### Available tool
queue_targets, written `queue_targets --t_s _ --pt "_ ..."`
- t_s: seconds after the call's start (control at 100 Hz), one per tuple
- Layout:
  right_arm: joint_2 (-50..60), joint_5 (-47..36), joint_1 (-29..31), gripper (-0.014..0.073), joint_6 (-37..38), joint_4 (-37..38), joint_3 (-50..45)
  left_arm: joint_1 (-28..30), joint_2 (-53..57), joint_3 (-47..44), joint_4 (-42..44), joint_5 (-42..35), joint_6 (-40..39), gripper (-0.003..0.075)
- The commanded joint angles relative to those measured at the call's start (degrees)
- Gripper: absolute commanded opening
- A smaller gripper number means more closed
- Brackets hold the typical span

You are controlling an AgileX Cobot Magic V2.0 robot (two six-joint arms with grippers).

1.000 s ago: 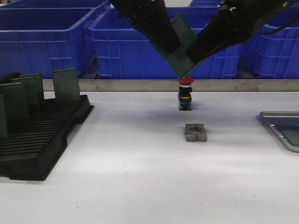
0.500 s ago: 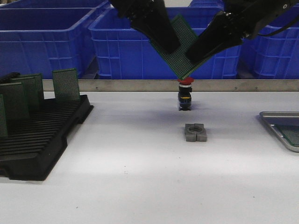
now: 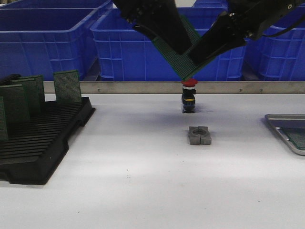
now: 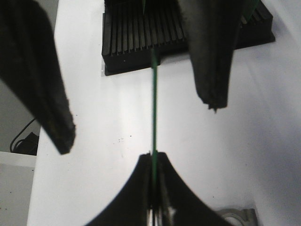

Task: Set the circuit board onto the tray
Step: 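Grasp the second board's free edge with the right gripper, then open the left gripper and lower the board onto the tray with the right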

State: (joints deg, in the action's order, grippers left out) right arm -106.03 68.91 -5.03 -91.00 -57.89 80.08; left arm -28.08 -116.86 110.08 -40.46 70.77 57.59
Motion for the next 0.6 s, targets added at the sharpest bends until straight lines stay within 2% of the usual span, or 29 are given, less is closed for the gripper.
queue_targets --t_s 0.0,0.17,0.34,0.48,0.59 --pt "2.97 2.31 0.27 -0.0060 0.01 -4.15 1.59 -0.47 3.93 1.88 -3.58 2.30 -0.52 0.0671" --pt "4.34 2.51 1.09 -0.0060 1.19 -2.96 1.59 -0.47 3.93 1.88 -3.58 2.30 -0.52 0.0671" --pt "7.08 3.67 3.86 -0.0060 5.41 -0.61 1.59 -0.47 3.93 1.88 -3.58 2.30 -0.52 0.0671" --pt "8.97 4.99 7.76 -0.0060 12.12 2.19 1.59 -0.47 3.93 1.88 -3.58 2.30 -0.52 0.0671" --pt "9.24 4.78 11.60 -0.0060 20.97 4.94 1.59 -0.47 3.93 1.88 -3.58 2.30 -0.52 0.0671"
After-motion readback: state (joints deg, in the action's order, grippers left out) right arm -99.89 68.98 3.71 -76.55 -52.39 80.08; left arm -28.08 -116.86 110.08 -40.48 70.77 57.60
